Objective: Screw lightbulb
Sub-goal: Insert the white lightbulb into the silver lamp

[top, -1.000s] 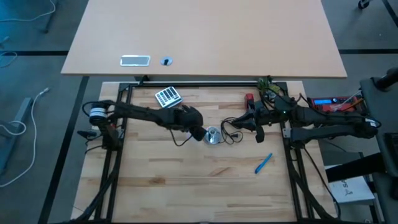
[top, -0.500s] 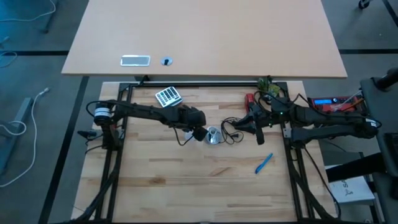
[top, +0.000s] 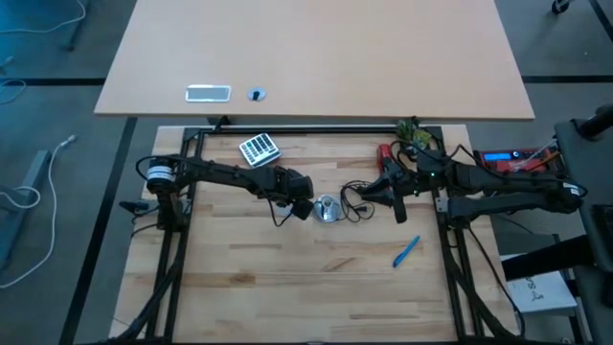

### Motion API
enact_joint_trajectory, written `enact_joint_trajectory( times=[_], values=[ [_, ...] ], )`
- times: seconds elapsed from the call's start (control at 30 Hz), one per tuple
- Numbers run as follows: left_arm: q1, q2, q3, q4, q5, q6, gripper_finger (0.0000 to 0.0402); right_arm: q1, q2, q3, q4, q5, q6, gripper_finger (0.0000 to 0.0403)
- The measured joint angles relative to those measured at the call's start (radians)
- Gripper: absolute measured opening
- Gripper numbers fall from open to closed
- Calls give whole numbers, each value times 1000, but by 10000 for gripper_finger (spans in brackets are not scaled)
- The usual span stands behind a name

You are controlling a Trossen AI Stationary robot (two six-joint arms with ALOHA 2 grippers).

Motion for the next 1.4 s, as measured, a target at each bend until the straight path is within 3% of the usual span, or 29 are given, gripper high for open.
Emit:
enact_joint_trajectory(
  times=[0.27, 0.67, 0.87, 1.03, 1.27, 1.4],
  values=[
    [-6, 0, -20, -4, 13, 26, 239, 0, 0, 0, -6, 0, 1, 68],
    [-20, 0, -126, 70, 12, 27, 212, 0, 0, 0, -10, 0, 5, 86],
    [-25, -2, -140, 88, 11, 64, 163, 0, 0, 0, -10, 0, 1, 80],
    [-54, -2, -105, 84, 12, 188, 135, 0, 0, 0, -10, 1, -14, 67],
    [-121, -2, 4, 34, 19, 474, 164, 0, 0, 0, -20, 1, -35, 50],
    [-162, -13, 87, 29, 21, 637, 156, 0, 9, 0, -42, 1, -59, 48]
  ],
)
